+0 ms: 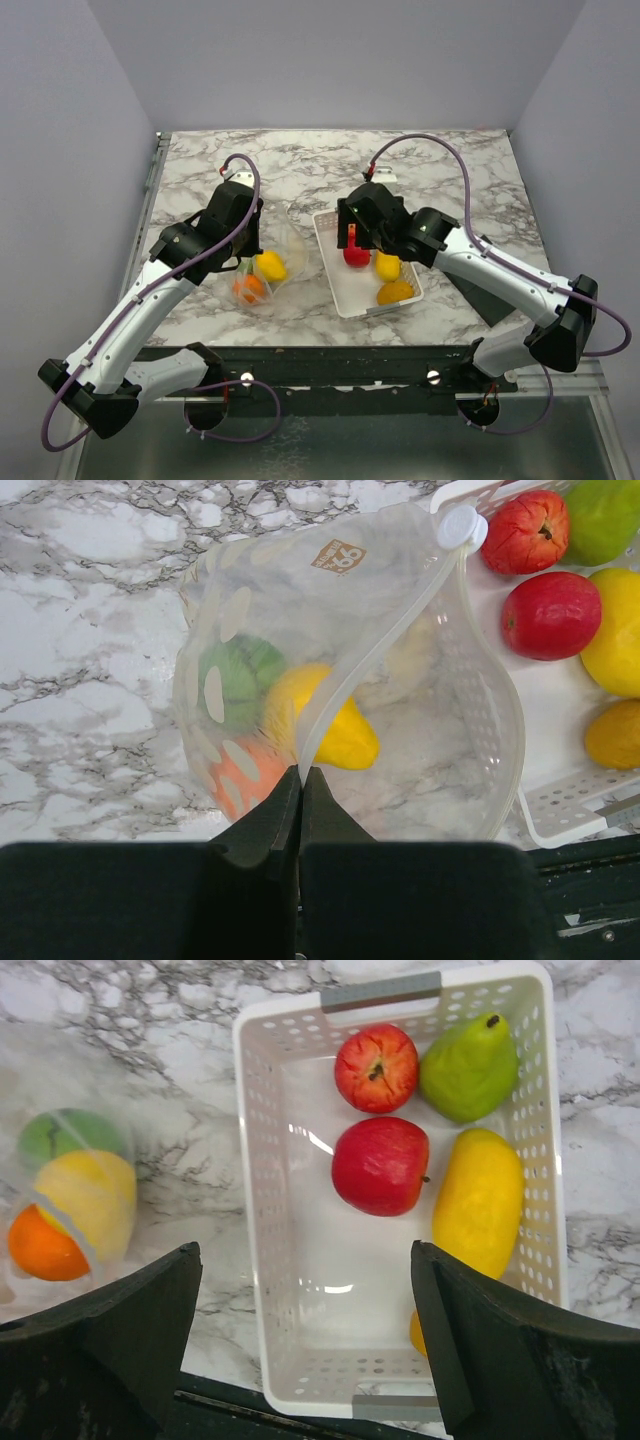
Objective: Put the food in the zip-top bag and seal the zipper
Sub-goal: Pick up the fake fruit from the bin.
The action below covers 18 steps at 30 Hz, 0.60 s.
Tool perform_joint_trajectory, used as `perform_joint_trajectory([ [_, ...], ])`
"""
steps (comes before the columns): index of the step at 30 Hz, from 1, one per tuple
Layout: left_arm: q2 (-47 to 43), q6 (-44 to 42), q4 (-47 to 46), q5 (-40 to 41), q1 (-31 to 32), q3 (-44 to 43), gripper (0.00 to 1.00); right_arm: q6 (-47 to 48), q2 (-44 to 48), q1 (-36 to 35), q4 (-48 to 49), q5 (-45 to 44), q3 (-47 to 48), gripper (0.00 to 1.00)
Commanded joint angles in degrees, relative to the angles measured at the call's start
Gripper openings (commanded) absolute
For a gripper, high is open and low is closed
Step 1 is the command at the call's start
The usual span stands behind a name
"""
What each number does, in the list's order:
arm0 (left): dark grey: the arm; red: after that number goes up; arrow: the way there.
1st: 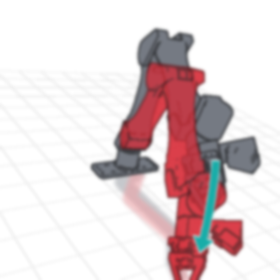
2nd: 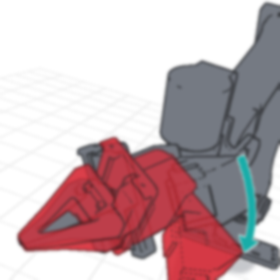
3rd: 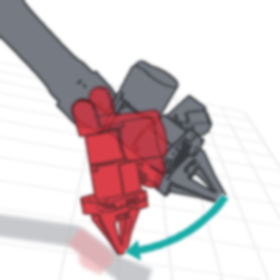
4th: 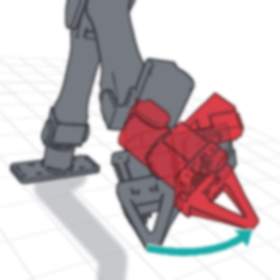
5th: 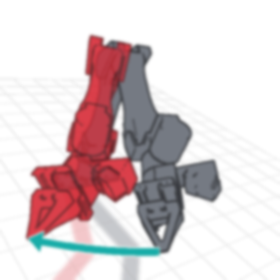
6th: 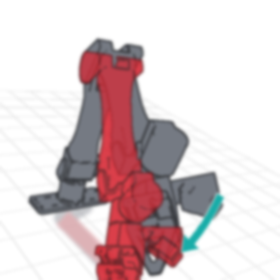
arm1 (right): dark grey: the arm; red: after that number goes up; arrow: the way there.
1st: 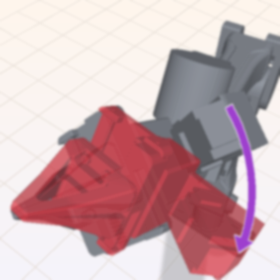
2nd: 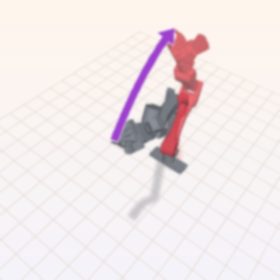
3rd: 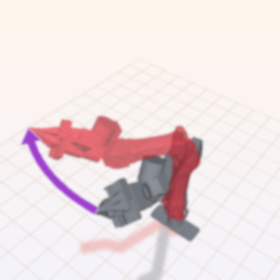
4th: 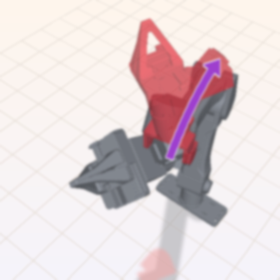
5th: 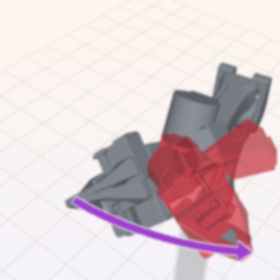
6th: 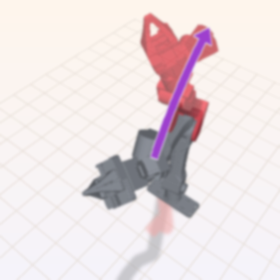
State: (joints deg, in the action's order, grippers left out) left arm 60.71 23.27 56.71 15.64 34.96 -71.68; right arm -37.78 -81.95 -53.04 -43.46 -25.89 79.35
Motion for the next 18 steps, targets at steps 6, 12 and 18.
perform_joint_trajectory([
  [6, -0.8, 0.1, -0.6, -1.0, 0.1, 0.2, 0.00, -1.0, -1.3, 2.2, -0.4, -1.8, -5.2, 1.00],
  [12, -0.9, 0.0, -0.6, -1.0, 0.1, 0.7, 0.00, 0.3, -4.1, 3.6, 1.4, 0.5, -6.3, 1.00],
  [18, -0.9, 0.0, -0.8, -0.9, 0.1, 0.9, 0.00, 1.4, -8.5, 4.7, 1.9, 1.8, -5.0, 1.00],
])
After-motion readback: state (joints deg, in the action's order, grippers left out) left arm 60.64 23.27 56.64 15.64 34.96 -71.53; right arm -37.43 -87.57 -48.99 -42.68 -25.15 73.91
